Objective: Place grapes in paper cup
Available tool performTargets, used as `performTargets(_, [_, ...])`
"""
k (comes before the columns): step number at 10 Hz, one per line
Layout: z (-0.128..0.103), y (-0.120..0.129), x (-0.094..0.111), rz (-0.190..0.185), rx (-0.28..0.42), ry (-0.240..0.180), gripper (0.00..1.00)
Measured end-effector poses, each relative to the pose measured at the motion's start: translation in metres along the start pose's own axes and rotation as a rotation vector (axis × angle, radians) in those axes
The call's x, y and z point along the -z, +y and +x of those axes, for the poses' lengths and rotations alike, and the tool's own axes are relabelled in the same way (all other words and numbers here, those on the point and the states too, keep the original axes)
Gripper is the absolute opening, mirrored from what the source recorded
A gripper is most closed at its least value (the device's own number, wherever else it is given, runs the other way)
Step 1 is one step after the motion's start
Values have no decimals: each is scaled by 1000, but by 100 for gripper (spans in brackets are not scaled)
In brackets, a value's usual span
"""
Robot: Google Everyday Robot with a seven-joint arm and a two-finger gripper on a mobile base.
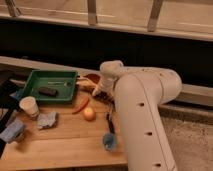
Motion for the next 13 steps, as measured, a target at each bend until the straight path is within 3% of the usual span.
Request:
performTargets(4, [1,-1,2,-1,-3,3,2])
performTargets(11, [0,-1,5,2,-1,0,0])
performTargets(13, [5,11,16,-30,40,-27,0])
